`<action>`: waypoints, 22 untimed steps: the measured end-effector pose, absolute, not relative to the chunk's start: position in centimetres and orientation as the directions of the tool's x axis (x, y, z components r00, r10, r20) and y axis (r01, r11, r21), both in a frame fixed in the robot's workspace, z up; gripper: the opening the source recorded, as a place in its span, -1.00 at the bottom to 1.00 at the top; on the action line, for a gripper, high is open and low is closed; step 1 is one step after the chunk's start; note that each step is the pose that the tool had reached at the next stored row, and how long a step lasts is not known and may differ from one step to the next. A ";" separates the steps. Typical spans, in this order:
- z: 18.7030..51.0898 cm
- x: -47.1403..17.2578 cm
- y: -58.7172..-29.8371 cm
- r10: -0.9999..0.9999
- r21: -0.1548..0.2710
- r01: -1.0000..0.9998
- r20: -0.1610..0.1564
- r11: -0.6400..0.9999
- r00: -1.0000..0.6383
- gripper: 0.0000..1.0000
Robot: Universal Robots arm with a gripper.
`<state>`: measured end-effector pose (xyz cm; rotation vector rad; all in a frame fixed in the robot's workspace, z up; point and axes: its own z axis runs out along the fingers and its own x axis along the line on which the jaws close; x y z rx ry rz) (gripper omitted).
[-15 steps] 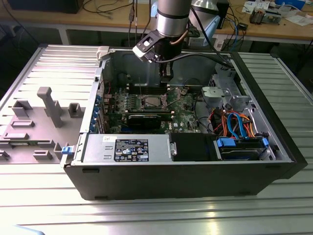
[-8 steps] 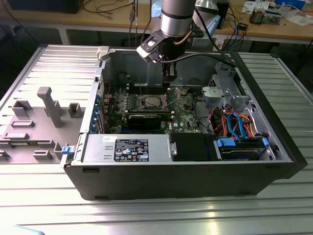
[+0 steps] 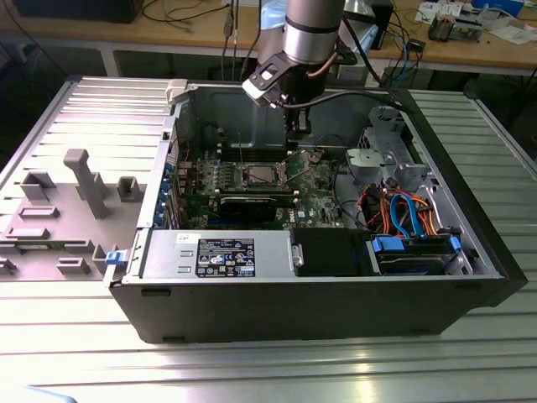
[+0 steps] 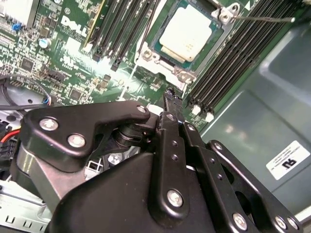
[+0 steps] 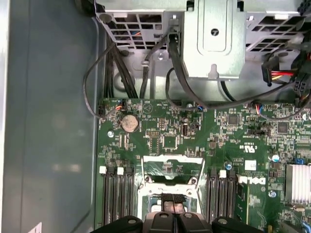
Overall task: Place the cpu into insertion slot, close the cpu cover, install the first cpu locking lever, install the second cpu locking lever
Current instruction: 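Close the cpu cover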
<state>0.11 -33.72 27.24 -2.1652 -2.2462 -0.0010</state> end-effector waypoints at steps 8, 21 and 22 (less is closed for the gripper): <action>27.2 1.5 -33.7 0.999 -0.015 0.999 0.016 0.037 -0.037 -0.79; 27.2 1.9 -33.7 0.999 -0.015 0.999 0.016 0.037 -0.037 -0.79; 27.2 1.9 -33.7 0.999 -0.015 0.999 0.016 0.037 -0.037 -0.79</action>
